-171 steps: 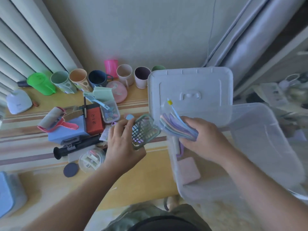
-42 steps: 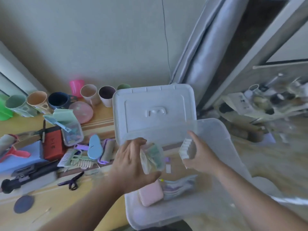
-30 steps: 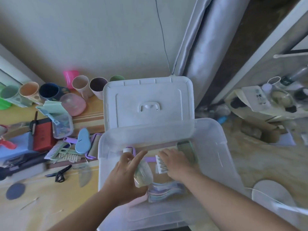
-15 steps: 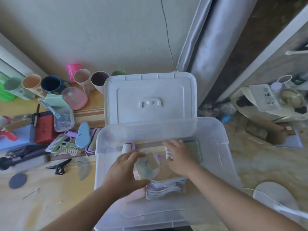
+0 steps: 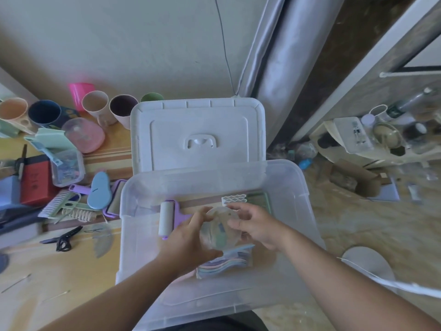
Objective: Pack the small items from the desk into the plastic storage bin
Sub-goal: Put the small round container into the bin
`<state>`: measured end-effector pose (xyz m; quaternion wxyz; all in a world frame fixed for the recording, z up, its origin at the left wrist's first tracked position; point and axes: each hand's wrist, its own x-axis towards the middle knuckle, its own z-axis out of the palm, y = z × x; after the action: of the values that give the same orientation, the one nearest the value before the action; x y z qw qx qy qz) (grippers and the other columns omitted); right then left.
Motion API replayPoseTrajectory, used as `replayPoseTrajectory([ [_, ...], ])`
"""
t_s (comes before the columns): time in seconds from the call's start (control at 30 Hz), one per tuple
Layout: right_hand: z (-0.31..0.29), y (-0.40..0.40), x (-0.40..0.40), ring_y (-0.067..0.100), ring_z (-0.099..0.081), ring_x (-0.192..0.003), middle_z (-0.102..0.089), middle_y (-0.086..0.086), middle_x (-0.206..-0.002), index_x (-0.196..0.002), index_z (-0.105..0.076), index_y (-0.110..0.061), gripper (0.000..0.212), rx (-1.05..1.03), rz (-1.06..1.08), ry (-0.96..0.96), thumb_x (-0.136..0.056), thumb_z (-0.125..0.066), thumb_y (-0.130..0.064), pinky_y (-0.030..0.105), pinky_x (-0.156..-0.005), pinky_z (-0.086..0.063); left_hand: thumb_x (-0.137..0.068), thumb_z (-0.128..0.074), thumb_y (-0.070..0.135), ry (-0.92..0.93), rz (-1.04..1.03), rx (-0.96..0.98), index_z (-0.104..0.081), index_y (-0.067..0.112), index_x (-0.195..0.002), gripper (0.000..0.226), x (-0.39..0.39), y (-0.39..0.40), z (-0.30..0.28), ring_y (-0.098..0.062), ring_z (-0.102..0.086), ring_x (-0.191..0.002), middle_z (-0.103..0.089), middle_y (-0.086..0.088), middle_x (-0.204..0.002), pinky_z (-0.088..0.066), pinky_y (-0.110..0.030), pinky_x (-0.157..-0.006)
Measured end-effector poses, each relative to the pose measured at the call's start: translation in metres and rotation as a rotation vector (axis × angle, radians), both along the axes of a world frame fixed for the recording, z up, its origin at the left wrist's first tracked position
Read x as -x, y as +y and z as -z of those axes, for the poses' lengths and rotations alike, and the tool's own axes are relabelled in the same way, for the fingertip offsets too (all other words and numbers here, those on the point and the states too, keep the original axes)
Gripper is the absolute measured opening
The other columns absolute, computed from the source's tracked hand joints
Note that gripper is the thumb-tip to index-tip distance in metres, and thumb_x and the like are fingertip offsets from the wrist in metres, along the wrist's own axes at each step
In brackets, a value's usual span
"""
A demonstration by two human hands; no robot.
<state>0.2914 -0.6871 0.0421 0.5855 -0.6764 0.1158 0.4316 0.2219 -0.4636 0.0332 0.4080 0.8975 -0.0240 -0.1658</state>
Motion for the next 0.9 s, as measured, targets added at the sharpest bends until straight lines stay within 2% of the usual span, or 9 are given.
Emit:
replayPoseTrajectory([
  [0.1, -0.010, -0.010, -0.010, 0.011, -0.052, -0.133, -0.040, -0.009, -0.157, -0.151, -0.042, -0.046, 0.090, 0.302, -0.408, -0.391, -0.077, -0.092, -0.037, 0.028, -0.108, -0.045, -0.058, -0.087, 0.051, -0.055, 0.019, -0.037, -0.030, 0.045, -0.137, 0.097, 0.001, -0.013, 0.004, -0.016, -0.058, -0.114, -0.050, 0.028, -0.129, -0.047, -0.029, -0.090],
  [0.2, -0.015, -0.006, -0.007, 0.012, -0.026, -0.147, -0.019, -0.011, -0.165, -0.162, -0.023, -0.035, 0.118, 0.473, -0.849, -0.763, -0.066, -0.089, -0.049, 0.029, -0.119, -0.033, -0.059, -0.086, 0.051, -0.087, 0.004, -0.056, -0.040, 0.030, -0.136, 0.092, 0.000, -0.019, 0.013, -0.020, -0.060, -0.114, -0.059, 0.015, -0.133, -0.050, -0.034, -0.089],
  [0.27, -0.013, 0.000, 0.001, 0.021, -0.027, -0.147, -0.012, -0.008, -0.165, -0.162, -0.017, -0.031, 0.122, 0.551, -0.939, -0.833, -0.065, -0.089, -0.050, 0.036, -0.118, -0.038, -0.058, -0.084, 0.051, -0.096, -0.010, -0.020, -0.043, 0.030, -0.130, 0.085, -0.001, -0.020, 0.018, -0.020, -0.064, -0.107, -0.062, 0.011, -0.128, -0.052, -0.036, -0.083],
  [0.37, -0.008, 0.007, 0.010, 0.030, -0.039, -0.141, -0.017, -0.005, -0.161, -0.161, -0.013, -0.031, 0.120, 0.635, -0.908, -0.898, -0.067, -0.086, -0.048, 0.047, -0.108, -0.049, -0.060, -0.083, 0.046, -0.118, 0.045, 0.006, -0.041, 0.030, -0.130, 0.083, -0.003, -0.023, 0.025, -0.020, -0.068, -0.095, -0.067, 0.008, -0.121, -0.054, -0.034, -0.074],
  [0.43, -0.006, 0.005, 0.013, 0.033, -0.044, -0.134, -0.021, -0.005, -0.157, -0.161, -0.012, -0.032, 0.120, 0.680, -0.911, -0.898, -0.067, -0.085, -0.047, 0.048, -0.099, -0.053, -0.063, -0.082, 0.037, -0.111, 0.080, 0.017, -0.036, 0.033, -0.132, 0.083, -0.003, -0.025, 0.029, -0.024, -0.069, -0.090, -0.069, 0.003, -0.113, -0.054, -0.035, -0.070],
  [0.53, -0.005, -0.015, 0.007, 0.032, -0.042, -0.130, -0.024, 0.000, -0.149, -0.157, -0.014, -0.043, 0.119, 0.820, -0.924, -0.781, -0.064, -0.088, -0.044, 0.045, -0.090, -0.053, -0.071, -0.072, 0.036, 0.002, 0.139, -0.011, -0.026, 0.031, -0.143, 0.085, -0.001, -0.029, 0.039, -0.026, -0.066, -0.111, -0.060, 0.000, -0.135, -0.056, -0.038, -0.085],
  [0.67, -0.002, -0.045, 0.005, 0.038, -0.048, -0.120, -0.028, 0.006, -0.138, -0.143, -0.032, -0.039, 0.100, 1.015, -1.142, -0.641, -0.063, -0.091, -0.028, 0.045, -0.089, -0.053, -0.089, -0.061, 0.046, 0.125, 0.438, -0.375, -0.030, 0.035, -0.147, 0.067, 0.001, -0.046, 0.055, -0.028, -0.049, -0.127, -0.049, 0.001, -0.145, -0.048, -0.043, -0.098],
  [0.8, 0.018, -0.049, 0.021, 0.038, -0.050, -0.119, -0.030, 0.008, -0.138, -0.140, -0.032, -0.036, 0.099, 1.068, -1.220, -0.558, -0.064, -0.094, -0.020, 0.045, -0.095, -0.049, -0.098, -0.057, 0.030, 0.105, 0.668, -0.561, -0.020, 0.042, -0.153, 0.068, 0.001, -0.060, 0.064, -0.036, -0.055, -0.118, -0.052, -0.009, -0.137, -0.044, -0.046, -0.095],
  [0.9, 0.031, -0.046, 0.025, 0.037, -0.051, -0.119, -0.031, 0.007, -0.138, -0.138, -0.034, -0.033, 0.100, 1.060, -1.195, -0.494, -0.063, -0.098, -0.021, 0.043, -0.092, -0.051, -0.099, -0.056, 0.026, 0.101, 0.722, -0.637, -0.034, 0.046, -0.145, 0.055, -0.001, -0.057, 0.061, -0.037, -0.062, -0.106, -0.058, -0.010, -0.123, -0.043, -0.042, -0.079],
])
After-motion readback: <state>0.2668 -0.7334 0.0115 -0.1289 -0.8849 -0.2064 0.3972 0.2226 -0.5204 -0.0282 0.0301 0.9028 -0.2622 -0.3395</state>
